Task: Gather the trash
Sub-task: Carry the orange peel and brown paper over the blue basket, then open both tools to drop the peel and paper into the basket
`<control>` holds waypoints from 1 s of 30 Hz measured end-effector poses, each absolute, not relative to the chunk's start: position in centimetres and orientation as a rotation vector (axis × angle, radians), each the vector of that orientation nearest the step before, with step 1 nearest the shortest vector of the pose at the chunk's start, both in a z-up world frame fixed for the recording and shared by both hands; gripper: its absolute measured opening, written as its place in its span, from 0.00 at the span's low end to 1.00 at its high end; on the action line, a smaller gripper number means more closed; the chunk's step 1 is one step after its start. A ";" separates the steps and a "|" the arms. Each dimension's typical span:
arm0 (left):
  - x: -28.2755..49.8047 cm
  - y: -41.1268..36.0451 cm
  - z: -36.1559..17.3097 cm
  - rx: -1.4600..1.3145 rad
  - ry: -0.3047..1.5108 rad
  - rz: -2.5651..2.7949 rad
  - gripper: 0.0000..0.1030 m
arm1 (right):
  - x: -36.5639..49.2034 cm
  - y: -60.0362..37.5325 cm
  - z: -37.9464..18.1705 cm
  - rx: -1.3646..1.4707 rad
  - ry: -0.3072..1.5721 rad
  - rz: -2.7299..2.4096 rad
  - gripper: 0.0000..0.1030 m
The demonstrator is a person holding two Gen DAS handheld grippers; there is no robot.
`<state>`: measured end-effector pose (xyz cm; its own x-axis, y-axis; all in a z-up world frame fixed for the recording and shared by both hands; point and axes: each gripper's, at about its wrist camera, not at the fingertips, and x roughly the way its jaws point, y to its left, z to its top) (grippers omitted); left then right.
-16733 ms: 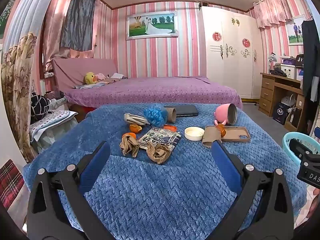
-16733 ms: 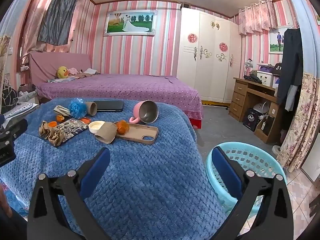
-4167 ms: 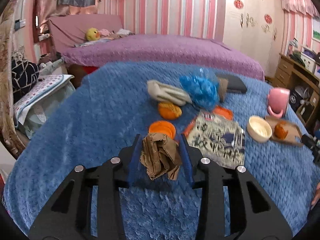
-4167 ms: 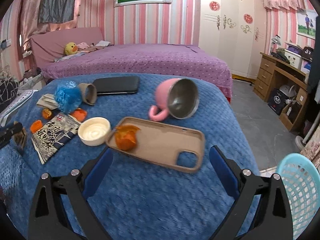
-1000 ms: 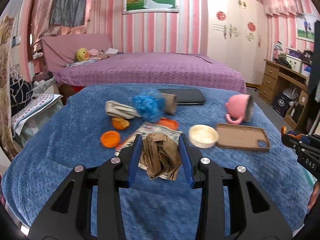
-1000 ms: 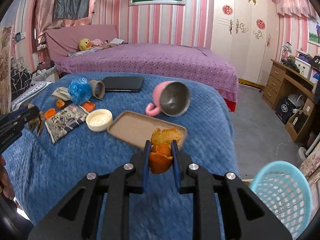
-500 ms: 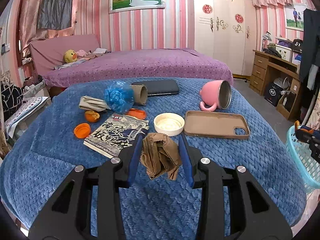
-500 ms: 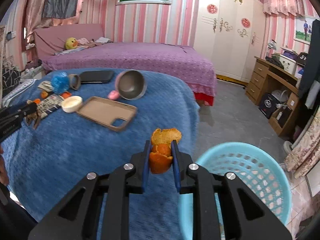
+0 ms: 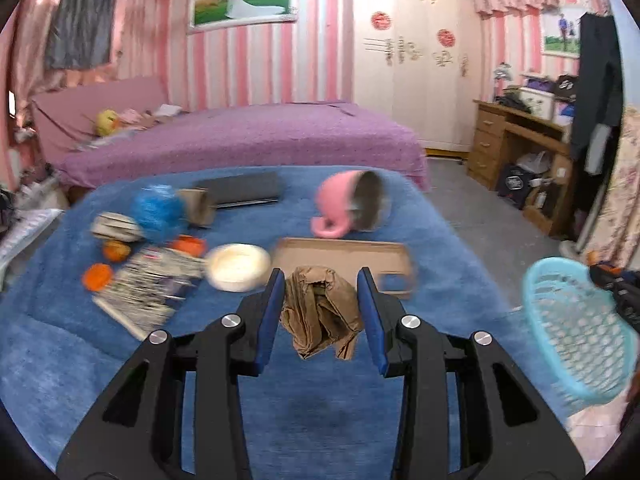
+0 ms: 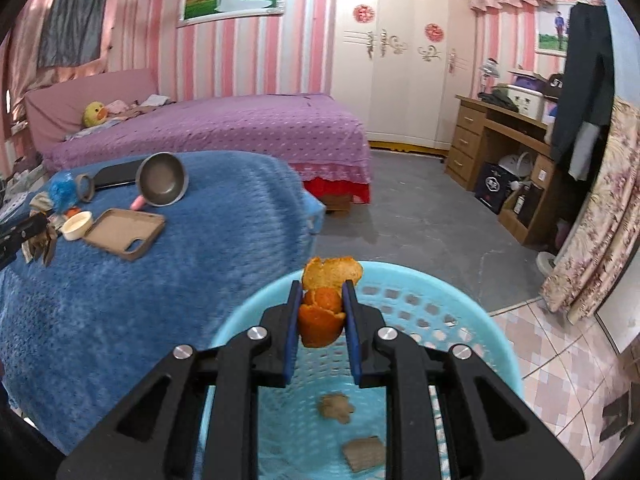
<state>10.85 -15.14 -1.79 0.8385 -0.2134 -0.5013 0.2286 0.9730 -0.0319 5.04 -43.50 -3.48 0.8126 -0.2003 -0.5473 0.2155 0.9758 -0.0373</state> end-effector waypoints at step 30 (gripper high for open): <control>8.4 -36.4 -3.1 0.144 0.626 -0.580 0.82 | 1.7 -53.2 -5.5 0.167 0.581 -0.372 0.20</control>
<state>8.43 -36.35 -3.07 0.6580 -0.4679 -0.5900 0.5528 0.8322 -0.0435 1.70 -53.21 -5.52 0.7721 -0.2950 -0.5629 0.3880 0.9203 0.0499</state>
